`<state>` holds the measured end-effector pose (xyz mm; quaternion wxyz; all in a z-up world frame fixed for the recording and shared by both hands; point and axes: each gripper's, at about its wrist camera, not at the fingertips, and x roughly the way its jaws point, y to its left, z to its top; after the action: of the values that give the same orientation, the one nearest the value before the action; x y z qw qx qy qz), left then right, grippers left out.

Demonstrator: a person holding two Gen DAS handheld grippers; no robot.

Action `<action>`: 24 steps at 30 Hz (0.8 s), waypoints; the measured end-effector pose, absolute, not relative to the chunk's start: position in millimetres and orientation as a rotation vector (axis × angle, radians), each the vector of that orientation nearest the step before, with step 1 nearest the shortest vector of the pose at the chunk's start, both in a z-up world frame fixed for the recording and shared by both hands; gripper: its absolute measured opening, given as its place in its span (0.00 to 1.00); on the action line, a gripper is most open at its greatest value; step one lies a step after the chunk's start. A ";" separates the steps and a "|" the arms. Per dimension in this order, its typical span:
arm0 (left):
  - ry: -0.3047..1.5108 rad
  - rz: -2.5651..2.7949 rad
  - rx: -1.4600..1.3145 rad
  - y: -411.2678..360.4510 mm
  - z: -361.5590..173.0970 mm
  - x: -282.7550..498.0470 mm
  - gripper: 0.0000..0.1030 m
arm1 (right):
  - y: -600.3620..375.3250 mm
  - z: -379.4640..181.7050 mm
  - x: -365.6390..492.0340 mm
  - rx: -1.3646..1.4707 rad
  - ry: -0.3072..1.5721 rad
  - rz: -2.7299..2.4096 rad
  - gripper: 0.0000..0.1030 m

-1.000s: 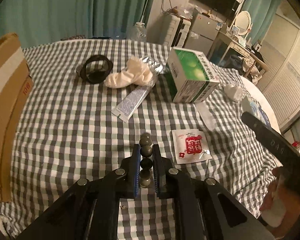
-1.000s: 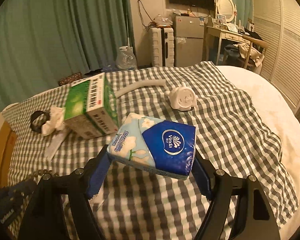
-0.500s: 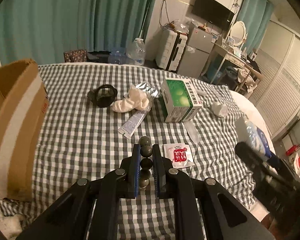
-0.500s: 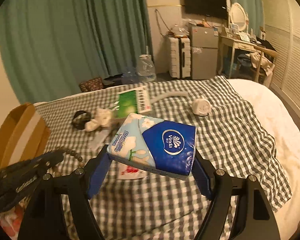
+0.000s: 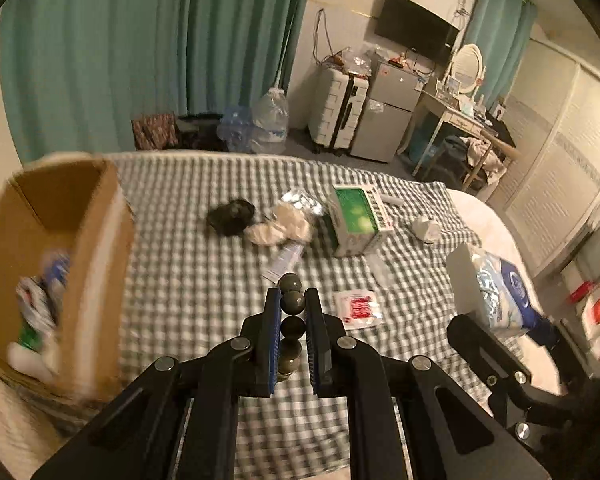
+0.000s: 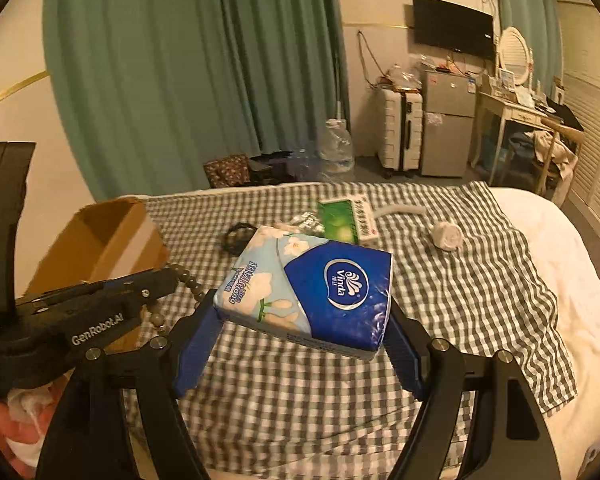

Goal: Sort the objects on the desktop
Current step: 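Carry the tissue pack and bracelet over the cardboard box and release both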

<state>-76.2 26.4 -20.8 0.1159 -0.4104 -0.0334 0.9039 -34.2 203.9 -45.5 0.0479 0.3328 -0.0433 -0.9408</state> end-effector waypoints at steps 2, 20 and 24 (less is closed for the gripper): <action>-0.079 2.661 -1.182 15.4 -7.6 -73.1 0.10 | 194.9 -36.5 -32.6 0.993 -0.117 -2.863 0.73; -0.085 2.847 -1.190 -125.6 52.2 -86.6 0.11 | 30.9 2.6 -55.6 0.902 0.059 -2.633 0.73; -0.131 2.888 -1.243 -167.6 40.1 -92.9 0.11 | -6.6 -6.3 -66.9 0.918 0.096 -2.570 0.73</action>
<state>-92.9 -167.6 40.1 -0.0028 -0.3951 -0.0415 0.9177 -66.9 -6.6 -6.3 0.2038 0.3291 0.0344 -0.9214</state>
